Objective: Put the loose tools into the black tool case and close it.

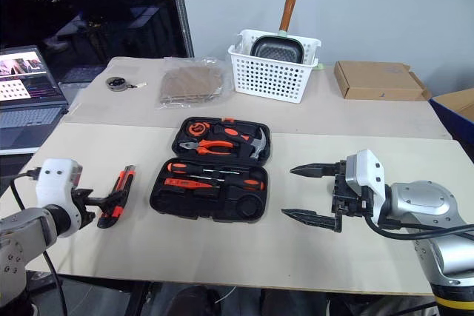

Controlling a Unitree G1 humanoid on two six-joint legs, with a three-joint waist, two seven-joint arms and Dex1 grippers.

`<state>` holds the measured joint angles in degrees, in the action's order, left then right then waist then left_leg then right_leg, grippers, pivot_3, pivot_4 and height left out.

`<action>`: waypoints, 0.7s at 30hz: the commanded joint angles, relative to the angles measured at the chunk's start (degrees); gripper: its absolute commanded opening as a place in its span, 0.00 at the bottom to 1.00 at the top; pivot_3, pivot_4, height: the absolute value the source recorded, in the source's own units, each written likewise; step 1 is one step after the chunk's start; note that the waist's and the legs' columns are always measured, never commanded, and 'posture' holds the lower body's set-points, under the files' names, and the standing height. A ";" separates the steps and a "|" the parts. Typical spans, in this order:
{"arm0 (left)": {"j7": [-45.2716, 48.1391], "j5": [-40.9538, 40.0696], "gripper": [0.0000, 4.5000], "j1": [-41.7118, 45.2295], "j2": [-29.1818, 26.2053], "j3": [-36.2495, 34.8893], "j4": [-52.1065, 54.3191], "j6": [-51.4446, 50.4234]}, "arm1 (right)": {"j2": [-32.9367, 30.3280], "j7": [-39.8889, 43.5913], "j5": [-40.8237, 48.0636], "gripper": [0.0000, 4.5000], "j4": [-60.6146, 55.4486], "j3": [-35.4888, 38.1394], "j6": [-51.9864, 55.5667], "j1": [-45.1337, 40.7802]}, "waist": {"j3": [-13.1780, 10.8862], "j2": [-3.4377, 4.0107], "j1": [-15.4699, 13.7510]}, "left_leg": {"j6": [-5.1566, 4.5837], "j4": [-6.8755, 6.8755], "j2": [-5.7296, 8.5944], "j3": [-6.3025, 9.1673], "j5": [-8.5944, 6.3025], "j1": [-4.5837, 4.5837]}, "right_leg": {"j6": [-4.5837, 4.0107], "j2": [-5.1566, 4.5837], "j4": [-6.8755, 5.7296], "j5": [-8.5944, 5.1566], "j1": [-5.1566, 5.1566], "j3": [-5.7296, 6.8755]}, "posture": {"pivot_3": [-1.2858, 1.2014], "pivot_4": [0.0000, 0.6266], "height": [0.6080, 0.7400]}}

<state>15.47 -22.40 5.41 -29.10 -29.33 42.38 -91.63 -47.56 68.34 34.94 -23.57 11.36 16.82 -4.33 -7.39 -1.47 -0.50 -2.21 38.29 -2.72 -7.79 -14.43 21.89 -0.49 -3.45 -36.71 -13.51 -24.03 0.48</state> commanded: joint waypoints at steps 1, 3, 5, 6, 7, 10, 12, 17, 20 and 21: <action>-2.38 2.49 0.99 -0.97 0.93 2.39 -2.43 1.90 | -0.09 0.26 -0.02 1.00 -0.95 0.22 -1.59 -0.70 | 0.00 0.00 -0.04 | 0.00 0.00 0.00 0.00 0.00 0.01 | -0.02 -0.01 0.00 0.01 -0.01 -0.01 | 0.52 0.24 1.00; -2.82 3.16 0.94 -1.36 1.82 3.35 -4.72 3.69 | -0.17 0.26 -0.14 1.00 -0.87 0.26 -1.71 -0.61 | 0.00 0.00 -0.02 | 0.00 -0.04 0.00 -0.01 0.00 0.01 | -0.03 -0.03 0.02 0.01 -0.03 -0.04 | 0.52 0.24 1.00; -2.54 3.29 0.82 -1.79 2.42 3.86 -6.01 5.45 | -0.27 0.18 -0.32 1.00 -0.91 0.37 -1.72 -0.50 | 0.00 -0.01 -0.08 | 0.00 -0.06 -0.01 0.00 0.00 0.04 | -0.06 -0.03 0.02 0.00 -0.06 -0.03 | 0.52 0.24 1.00; -2.46 3.47 0.74 -2.32 2.31 4.19 -6.42 6.48 | -0.31 0.14 -0.34 1.00 -0.97 0.45 -1.66 -0.47 | 0.00 -0.01 -0.11 | 0.00 -0.07 -0.01 0.01 0.00 0.01 | -0.09 -0.05 0.01 -0.01 -0.04 -0.03 | 0.52 0.24 1.00; -2.32 3.56 0.64 -2.97 2.37 4.21 -6.76 7.30 | -0.38 0.12 -0.33 1.00 -1.04 0.64 -1.62 -0.38 | 0.00 0.00 -0.12 | 0.00 -0.09 -0.01 0.01 0.00 0.01 | -0.09 -0.07 0.01 -0.01 -0.06 -0.03 | 0.52 0.24 1.00; -2.14 3.70 0.42 -4.17 3.10 3.20 -6.69 11.53 | -0.56 -0.05 -0.36 1.00 -1.24 1.15 -1.47 0.06 | 0.00 0.00 -0.13 | 0.00 -0.11 -0.03 0.02 -0.01 0.00 | -0.11 -0.12 0.02 -0.02 -0.05 -0.04 | 0.52 0.24 1.00; -1.18 2.76 0.39 -3.63 3.91 1.87 -4.95 16.24 | -0.59 -0.35 -0.31 1.00 -1.52 1.47 -1.32 0.49 | 0.00 0.00 -0.15 | 0.00 -0.13 -0.03 0.02 -0.01 0.01 | -0.11 -0.19 0.01 -0.02 -0.06 -0.06 | 0.52 0.24 1.00; 12.46 -4.56 0.39 -1.54 -2.66 3.45 -0.97 27.91 | -0.50 -1.67 -0.24 1.00 -2.53 2.32 -1.03 1.99 | -0.09 -0.18 -0.25 | 0.03 -0.12 -0.02 0.12 0.02 0.16 | -0.20 -0.57 0.05 -0.03 -0.12 0.10 | 0.52 0.24 1.00; 33.03 -5.27 0.39 1.30 -17.36 12.08 -7.00 40.10 | -0.60 -2.28 0.11 1.00 -3.52 3.31 -0.72 3.48 | -0.10 -0.18 -0.34 | 0.03 -0.18 0.02 0.10 0.01 0.18 | -0.21 -0.67 0.06 -0.05 -0.13 0.20 | 0.52 0.24 1.00; 39.21 -2.84 0.39 3.93 -21.93 17.15 -11.65 46.04 | -0.70 -2.48 0.24 1.00 -3.86 3.65 -0.65 3.99 | -0.11 -0.13 -0.37 | 0.03 -0.19 0.06 0.10 0.01 0.19 | -0.26 -0.59 0.09 -0.08 -0.17 0.30 | 0.52 0.24 1.00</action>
<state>44.28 -26.83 6.91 -47.65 -17.56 34.59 -54.35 -47.71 66.35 34.41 -25.33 12.64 16.53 -0.47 -7.50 -1.60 -0.88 -2.18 38.03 -2.66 -7.78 -14.42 22.04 -0.77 -3.95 -36.62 -13.61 -24.22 0.86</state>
